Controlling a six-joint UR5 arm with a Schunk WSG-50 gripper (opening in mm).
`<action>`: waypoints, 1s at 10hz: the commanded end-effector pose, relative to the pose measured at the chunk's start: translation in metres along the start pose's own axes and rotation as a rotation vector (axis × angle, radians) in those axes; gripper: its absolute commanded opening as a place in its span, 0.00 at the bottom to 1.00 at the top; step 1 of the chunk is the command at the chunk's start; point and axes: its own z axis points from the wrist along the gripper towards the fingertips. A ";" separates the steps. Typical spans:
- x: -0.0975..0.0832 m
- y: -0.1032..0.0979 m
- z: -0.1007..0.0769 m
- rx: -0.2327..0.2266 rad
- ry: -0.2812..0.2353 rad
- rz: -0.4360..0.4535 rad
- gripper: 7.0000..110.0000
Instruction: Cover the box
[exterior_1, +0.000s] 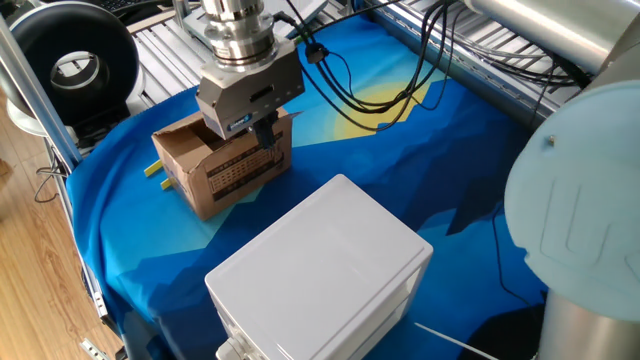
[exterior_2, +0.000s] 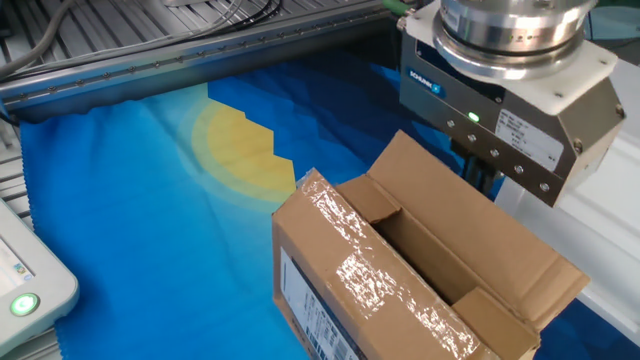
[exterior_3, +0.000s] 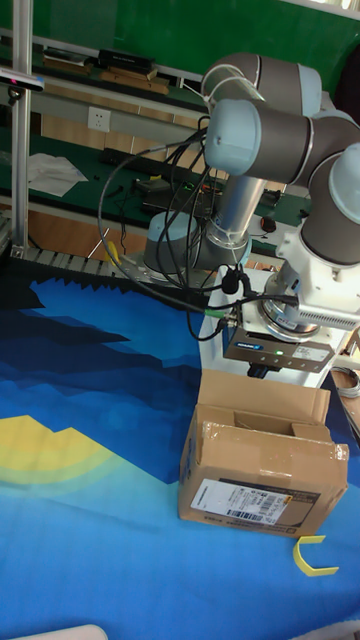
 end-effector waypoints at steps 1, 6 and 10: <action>-0.002 0.003 -0.003 -0.011 -0.011 0.002 0.00; -0.022 0.001 -0.015 -0.038 -0.066 -0.002 0.00; -0.034 0.004 -0.003 -0.039 -0.060 -0.005 0.00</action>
